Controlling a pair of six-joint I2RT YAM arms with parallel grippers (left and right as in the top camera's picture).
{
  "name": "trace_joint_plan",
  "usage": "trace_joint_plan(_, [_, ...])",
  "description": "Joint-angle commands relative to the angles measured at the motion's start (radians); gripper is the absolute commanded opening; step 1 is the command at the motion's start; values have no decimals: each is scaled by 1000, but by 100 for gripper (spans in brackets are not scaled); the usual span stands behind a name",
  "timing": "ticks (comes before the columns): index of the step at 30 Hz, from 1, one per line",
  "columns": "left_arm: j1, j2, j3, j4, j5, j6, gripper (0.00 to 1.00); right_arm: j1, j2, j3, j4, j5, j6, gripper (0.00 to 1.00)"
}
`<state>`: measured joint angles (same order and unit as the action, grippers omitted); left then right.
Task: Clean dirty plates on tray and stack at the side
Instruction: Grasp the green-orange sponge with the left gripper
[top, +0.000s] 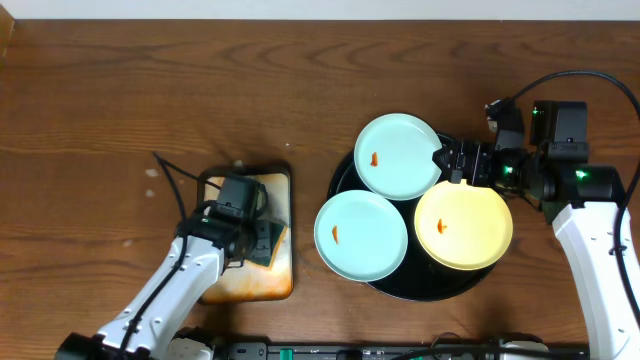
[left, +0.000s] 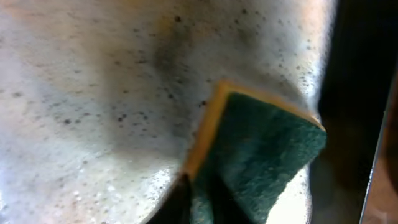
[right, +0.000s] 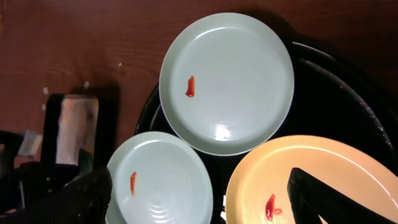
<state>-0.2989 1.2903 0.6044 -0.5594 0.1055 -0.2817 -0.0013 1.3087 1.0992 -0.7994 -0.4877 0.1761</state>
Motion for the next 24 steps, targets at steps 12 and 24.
trace_joint_plan(12, [-19, 166, 8, 59, -144, 3, 8, 10, -4, 17, -2, 9, 3, 88])
trace_joint_plan(24, [-14, -4, 183, -131, -134, -19, 35, 10, -4, 17, -1, 9, 3, 88])
